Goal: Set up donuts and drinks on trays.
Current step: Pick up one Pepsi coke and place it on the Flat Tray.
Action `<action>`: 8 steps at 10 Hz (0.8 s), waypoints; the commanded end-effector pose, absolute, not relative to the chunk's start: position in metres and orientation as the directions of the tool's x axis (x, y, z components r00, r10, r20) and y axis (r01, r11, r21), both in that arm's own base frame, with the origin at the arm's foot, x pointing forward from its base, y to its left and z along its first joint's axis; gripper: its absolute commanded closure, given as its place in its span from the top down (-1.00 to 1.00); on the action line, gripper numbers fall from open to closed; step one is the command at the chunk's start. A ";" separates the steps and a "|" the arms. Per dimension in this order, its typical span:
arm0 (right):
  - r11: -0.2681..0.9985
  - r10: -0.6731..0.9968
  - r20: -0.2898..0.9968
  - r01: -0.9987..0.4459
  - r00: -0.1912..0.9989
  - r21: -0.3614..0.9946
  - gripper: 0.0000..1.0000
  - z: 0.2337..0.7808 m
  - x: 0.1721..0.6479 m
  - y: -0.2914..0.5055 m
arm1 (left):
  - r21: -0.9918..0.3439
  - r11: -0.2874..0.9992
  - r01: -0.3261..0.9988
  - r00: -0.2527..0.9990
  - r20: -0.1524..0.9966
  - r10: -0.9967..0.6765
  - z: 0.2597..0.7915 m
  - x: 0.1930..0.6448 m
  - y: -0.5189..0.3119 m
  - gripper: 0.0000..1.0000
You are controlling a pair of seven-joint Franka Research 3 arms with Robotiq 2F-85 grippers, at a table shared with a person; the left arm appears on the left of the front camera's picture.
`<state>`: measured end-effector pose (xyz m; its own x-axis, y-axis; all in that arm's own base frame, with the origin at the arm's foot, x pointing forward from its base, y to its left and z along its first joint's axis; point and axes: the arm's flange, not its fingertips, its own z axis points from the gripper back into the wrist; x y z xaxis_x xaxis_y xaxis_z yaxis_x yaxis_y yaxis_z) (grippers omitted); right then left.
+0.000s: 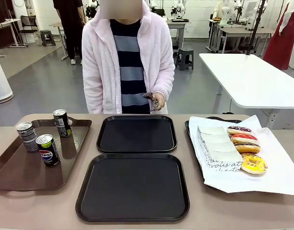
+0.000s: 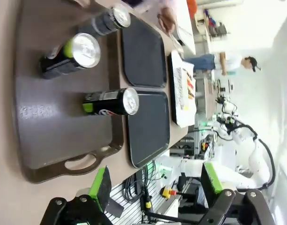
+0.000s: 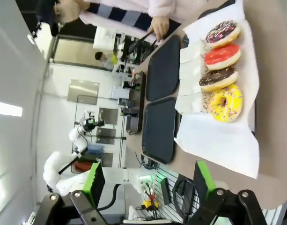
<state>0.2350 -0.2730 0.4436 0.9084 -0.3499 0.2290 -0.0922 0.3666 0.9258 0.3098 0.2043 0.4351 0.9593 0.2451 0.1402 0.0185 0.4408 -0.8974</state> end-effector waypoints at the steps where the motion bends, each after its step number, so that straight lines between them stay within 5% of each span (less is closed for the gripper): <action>1: 0.361 -0.360 0.242 -0.105 0.901 0.927 1.00 0.448 0.241 -0.268 | -0.903 0.430 -0.001 0.937 0.149 0.315 0.434 0.306 0.221 1.00; 8: 0.367 -0.362 0.226 -0.085 0.904 0.926 1.00 0.444 0.235 -0.274 | -0.898 0.439 -0.006 0.951 0.130 0.280 0.432 0.304 0.216 1.00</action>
<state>0.2342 -0.2729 0.4458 0.9050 -0.3658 0.2172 -0.0703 0.3748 0.9244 0.3048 0.2139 0.4310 0.9529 0.2733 0.1313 -0.0073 0.4535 -0.8912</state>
